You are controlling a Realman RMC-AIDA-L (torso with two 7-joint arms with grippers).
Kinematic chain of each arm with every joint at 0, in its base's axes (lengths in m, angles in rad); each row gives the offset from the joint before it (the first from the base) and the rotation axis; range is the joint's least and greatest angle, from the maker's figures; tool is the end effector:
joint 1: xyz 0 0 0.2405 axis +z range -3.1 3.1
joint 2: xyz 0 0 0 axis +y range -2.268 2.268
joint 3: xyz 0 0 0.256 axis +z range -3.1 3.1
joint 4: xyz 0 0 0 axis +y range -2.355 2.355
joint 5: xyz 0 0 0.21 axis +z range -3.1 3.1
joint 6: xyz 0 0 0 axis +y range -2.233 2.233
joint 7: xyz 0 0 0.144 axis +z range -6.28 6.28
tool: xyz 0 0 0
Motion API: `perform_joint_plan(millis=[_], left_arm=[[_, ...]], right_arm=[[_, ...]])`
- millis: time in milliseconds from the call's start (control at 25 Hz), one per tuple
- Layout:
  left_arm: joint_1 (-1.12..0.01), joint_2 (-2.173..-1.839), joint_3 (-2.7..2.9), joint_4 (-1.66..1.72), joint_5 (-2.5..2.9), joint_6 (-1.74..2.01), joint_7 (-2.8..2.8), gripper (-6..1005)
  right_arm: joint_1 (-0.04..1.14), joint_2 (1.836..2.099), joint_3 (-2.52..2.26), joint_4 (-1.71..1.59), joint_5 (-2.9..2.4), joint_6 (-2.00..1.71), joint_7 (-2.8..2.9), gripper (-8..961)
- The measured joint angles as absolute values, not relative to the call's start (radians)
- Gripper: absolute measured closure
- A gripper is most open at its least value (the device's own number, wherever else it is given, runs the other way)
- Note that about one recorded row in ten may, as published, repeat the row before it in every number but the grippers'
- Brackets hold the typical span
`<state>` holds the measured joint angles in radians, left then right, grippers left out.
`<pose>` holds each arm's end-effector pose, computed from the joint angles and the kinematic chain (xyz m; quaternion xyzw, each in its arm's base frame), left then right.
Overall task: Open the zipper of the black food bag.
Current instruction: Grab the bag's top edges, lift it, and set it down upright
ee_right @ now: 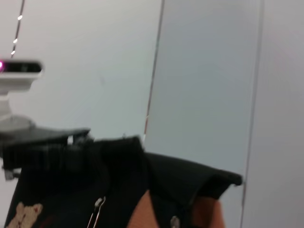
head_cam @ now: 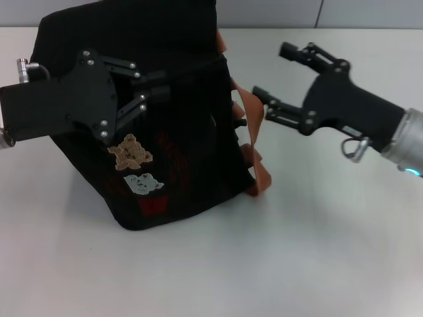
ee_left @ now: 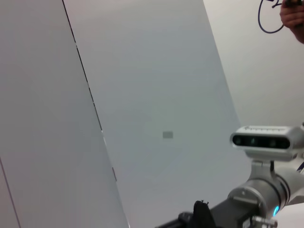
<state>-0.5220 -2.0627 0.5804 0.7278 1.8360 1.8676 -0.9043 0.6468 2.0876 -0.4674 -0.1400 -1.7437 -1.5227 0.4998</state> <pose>-0.2303 0.3143 0.0473 -0.9192 0.0812 -0.3421 0.1774 0.2281 0.3340 -0.0449 -0.8797 0.0062 0.3815 0.2839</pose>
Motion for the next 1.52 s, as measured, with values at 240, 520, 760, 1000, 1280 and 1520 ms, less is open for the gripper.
perform_joint_plan(millis=[240, 520, 760, 1000, 1280, 1520], left_arm=[[-0.523, -2.064, 0.581, 0.727, 1.835, 1.878, -0.907, 901], [-0.521, -2.065, 0.580, 0.699, 1.832, 1.882, -0.904, 901], [-0.513, -2.064, 0.578, 0.691, 1.831, 1.882, -0.903, 901], [-0.511, -2.066, 0.579, 0.689, 1.831, 1.883, -0.899, 901], [-0.509, -2.066, 0.581, 0.688, 1.832, 1.883, -0.899, 901], [-0.508, -2.067, 0.586, 0.677, 1.832, 1.884, -0.896, 901]], right_arm=[[0.707, 2.091, -0.469, -0.013, -1.744, -1.440, 0.341, 141], [0.716, 2.094, -0.390, 0.078, -1.738, -1.414, 0.170, 142], [0.690, 2.094, -0.335, 0.086, -1.738, -1.419, 0.123, 142], [0.683, 2.094, -0.328, 0.123, -1.743, -1.422, 0.044, 142], [0.679, 2.094, -0.329, 0.166, -1.744, -1.424, -0.028, 142], [0.679, 2.094, -0.300, 0.168, -1.740, -1.420, -0.029, 142]])
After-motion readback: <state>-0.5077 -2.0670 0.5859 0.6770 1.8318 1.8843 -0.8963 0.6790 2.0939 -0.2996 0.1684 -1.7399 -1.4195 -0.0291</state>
